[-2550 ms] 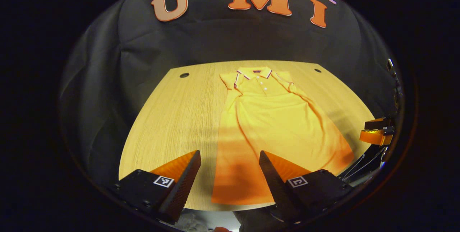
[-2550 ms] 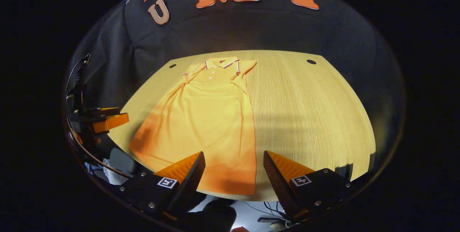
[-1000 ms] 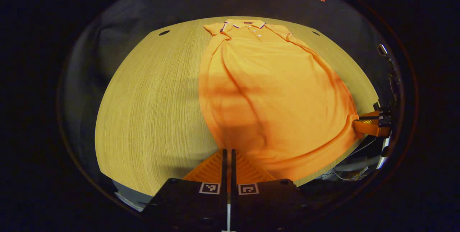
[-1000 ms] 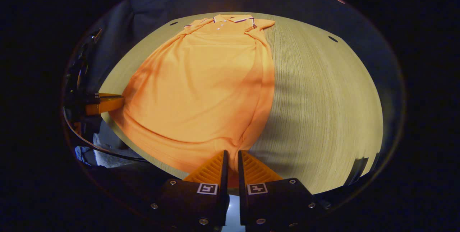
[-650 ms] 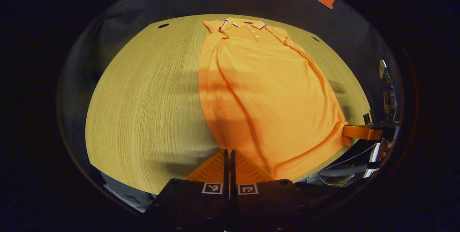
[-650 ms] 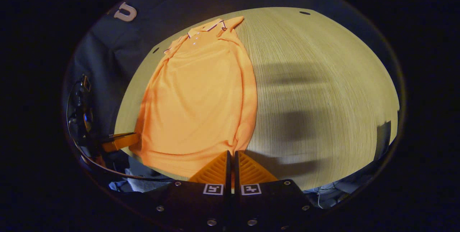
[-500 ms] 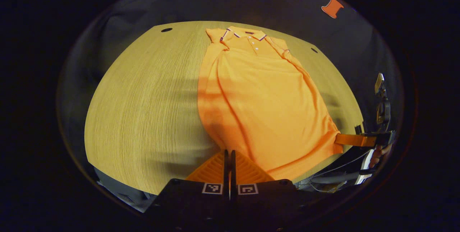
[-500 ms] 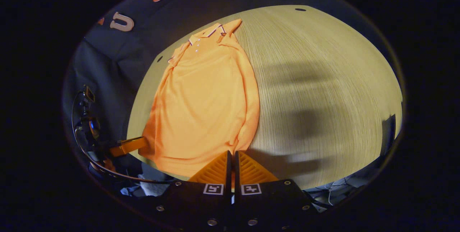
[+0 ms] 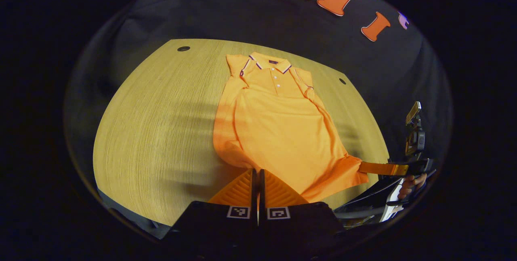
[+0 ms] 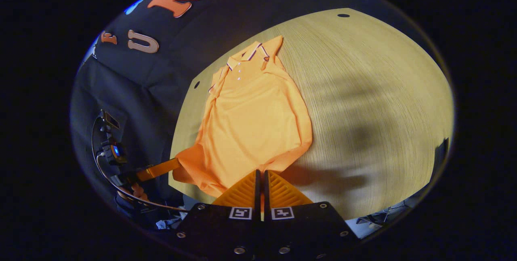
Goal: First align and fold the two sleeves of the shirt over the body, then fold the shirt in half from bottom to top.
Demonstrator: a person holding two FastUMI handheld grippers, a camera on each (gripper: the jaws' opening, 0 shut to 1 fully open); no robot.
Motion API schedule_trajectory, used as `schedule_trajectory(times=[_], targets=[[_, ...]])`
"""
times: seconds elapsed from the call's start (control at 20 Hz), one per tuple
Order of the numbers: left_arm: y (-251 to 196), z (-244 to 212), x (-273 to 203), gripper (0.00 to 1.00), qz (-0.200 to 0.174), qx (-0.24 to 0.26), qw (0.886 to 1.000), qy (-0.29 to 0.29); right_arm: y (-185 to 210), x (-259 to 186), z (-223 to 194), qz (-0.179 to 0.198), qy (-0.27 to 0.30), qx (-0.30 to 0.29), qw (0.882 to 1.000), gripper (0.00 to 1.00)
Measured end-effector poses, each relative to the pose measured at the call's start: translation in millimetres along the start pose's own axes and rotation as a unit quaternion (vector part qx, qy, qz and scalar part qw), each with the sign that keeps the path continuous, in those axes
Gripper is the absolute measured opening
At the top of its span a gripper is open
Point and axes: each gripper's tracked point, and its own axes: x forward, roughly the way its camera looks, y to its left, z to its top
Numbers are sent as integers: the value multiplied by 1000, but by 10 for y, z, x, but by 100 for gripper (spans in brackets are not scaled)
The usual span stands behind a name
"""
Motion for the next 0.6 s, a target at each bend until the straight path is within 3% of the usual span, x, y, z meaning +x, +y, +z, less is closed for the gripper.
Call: schedule_trajectory(times=[0.35, 0.6], targets=[[-1, 872, 147, 1, -35, 0, 999, -36, 259, 64, 765, 6, -44, 17, 999, 3], [136, 1484, 286, 1, -33, 21, 998, -49, 363, 248, 1273, -10, -63, 8, 998, 2]])
